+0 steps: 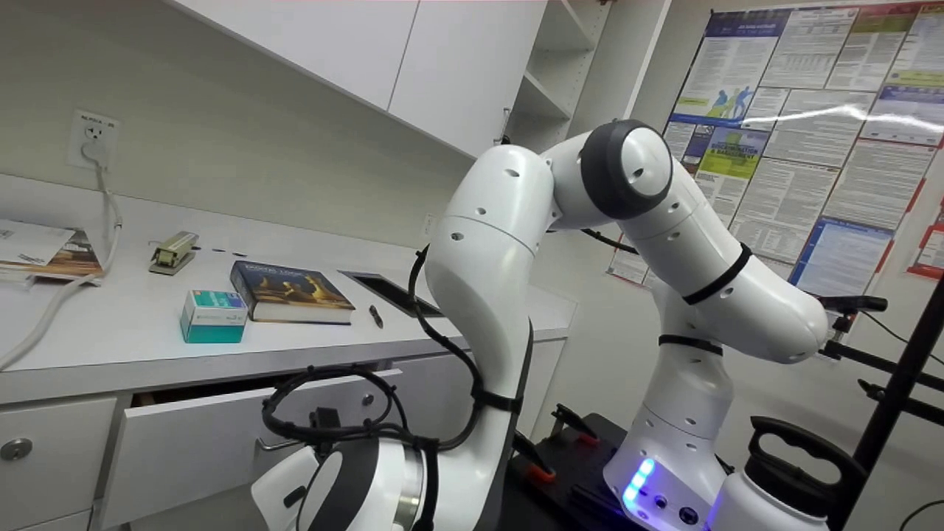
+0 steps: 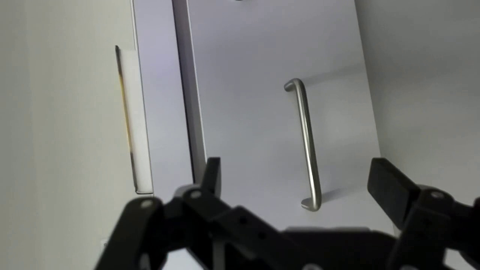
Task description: Open the drawer,take out the brown card,put it back and put it on the counter and close it
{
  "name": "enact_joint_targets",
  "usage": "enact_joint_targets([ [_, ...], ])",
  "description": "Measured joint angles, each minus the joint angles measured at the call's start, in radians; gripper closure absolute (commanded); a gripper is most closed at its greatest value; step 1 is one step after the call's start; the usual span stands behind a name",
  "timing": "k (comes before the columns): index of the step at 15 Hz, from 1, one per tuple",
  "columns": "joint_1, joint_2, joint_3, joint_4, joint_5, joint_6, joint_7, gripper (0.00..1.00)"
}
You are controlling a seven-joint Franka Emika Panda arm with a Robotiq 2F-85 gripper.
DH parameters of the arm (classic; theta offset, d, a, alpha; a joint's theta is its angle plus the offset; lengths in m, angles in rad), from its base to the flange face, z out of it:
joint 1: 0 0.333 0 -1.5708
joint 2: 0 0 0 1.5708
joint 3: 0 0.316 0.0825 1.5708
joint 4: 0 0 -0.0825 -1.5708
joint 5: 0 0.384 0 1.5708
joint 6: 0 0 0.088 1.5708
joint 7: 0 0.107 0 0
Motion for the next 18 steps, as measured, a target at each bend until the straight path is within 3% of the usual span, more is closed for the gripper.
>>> enact_joint_targets([
  [5, 0.004, 0.123, -0.029, 0.141, -0.063, -0.025, -0.027, 0.0],
  [6, 0.008, 0.145, -0.029, 0.169, -0.072, -0.037, -0.036, 0.25],
  [7, 0.013, 0.165, -0.029, 0.193, -0.078, -0.05, -0.042, 0.26],
  [12, 0.046, 0.239, -0.03, 0.296, -0.092, -0.095, -0.058, 0.66],
  [14, 0.057, 0.255, -0.032, 0.32, -0.092, -0.115, -0.058, 0.27],
  [16, 0.066, 0.264, -0.037, 0.338, -0.092, -0.138, -0.058, 0.19],
  [18, 0.069, 0.268, -0.043, 0.35, -0.092, -0.148, -0.058, 0.05],
])
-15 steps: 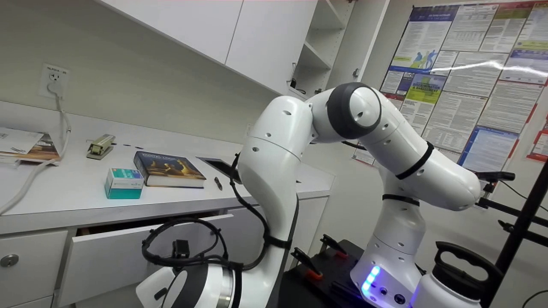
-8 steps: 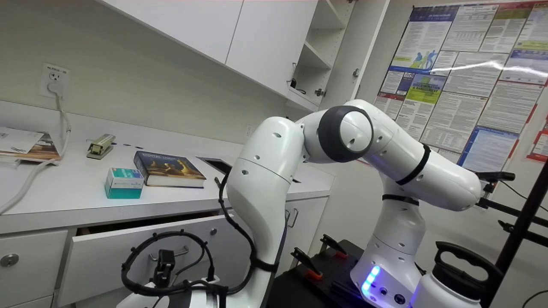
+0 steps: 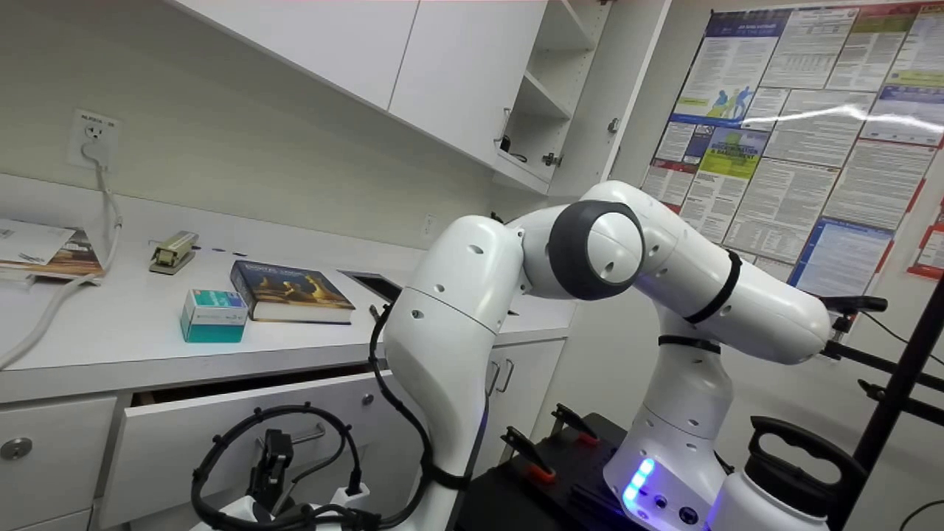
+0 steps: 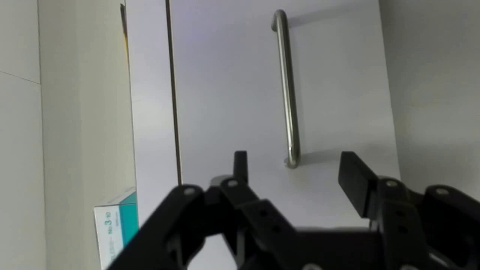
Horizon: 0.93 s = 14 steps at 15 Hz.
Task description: Open the drawer,take out the brown card,put it back and put it on the counter and close it
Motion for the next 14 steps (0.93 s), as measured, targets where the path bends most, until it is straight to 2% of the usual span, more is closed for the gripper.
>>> enact_joint_targets([
  [1, 0.0, 0.0, -0.003, 0.005, 0.0, -0.001, 0.0, 0.0],
  [3, 0.0, 0.001, -0.011, 0.016, 0.0, -0.002, -0.001, 0.35],
  [4, 0.0, 0.002, -0.015, 0.021, 0.0, -0.003, -0.002, 0.36],
  [7, 0.0, 0.003, -0.025, 0.033, 0.001, -0.018, -0.009, 0.6],
  [12, 0.0, 0.031, -0.026, 0.065, 0.007, -0.029, -0.021, 0.95],
  [13, 0.0, 0.04, -0.026, 0.074, 0.009, -0.029, -0.022, 0.99],
  [14, 0.0, 0.049, -0.026, 0.081, 0.011, -0.029, -0.023, 1.0],
])
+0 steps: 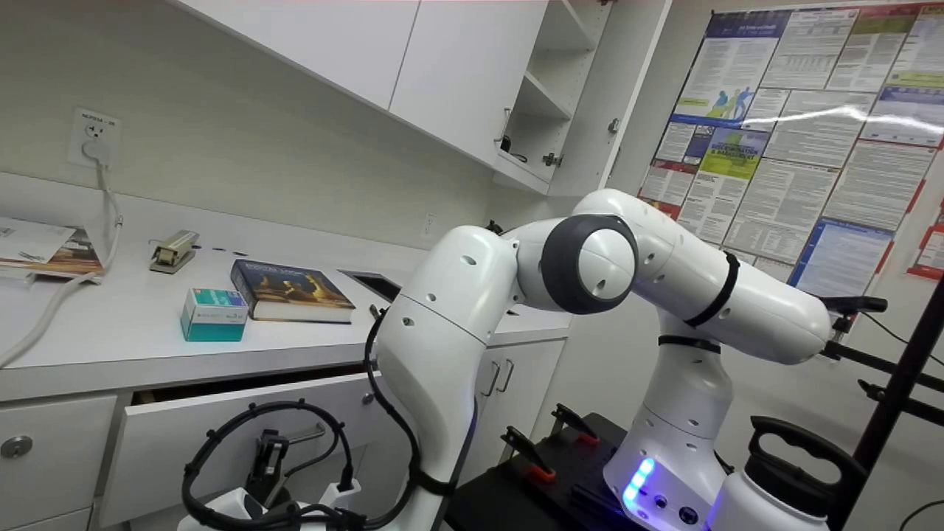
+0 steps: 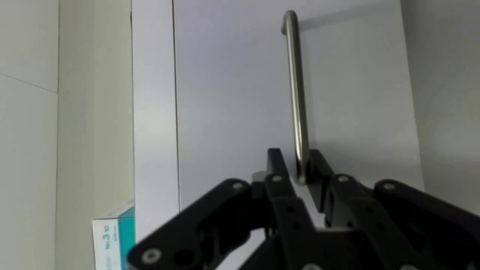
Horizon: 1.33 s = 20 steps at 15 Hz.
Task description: Open the drawer,take out the brown card,put it back and put it on the counter and close it
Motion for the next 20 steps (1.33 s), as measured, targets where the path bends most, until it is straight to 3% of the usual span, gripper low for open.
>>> enact_joint_targets([
  [10, 0.019, 0.011, 0.017, 0.019, 0.059, -0.026, -0.051, 0.97],
  [20, 0.136, -0.006, 0.069, -0.042, 0.22, -0.115, 0.056, 0.97],
])
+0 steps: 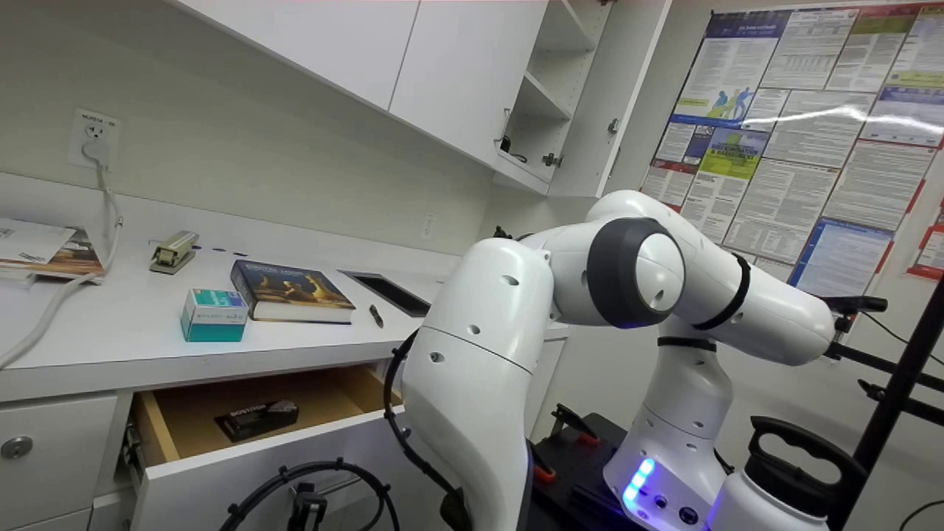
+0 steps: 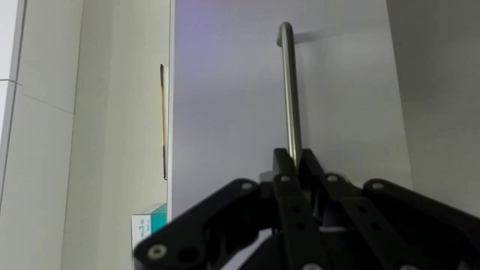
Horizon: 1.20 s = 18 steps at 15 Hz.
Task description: Open the drawer,take out the brown card,put it back and put it on the counter and close it
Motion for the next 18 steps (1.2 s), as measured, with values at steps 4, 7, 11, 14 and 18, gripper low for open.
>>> enact_joint_targets([
  [4, 0.028, -0.035, 0.026, -0.092, 0.007, 0.0, 0.066, 0.97],
  [7, 0.04, -0.062, 0.056, -0.161, 0.007, 0.003, 0.114, 0.97],
  [11, 0.051, -0.088, 0.097, -0.228, 0.013, 0.005, 0.167, 0.97],
  [14, 0.06, -0.097, 0.115, -0.251, 0.023, 0.007, 0.174, 0.97],
  [18, 0.071, -0.109, 0.135, -0.274, 0.042, 0.012, 0.18, 0.97],
])
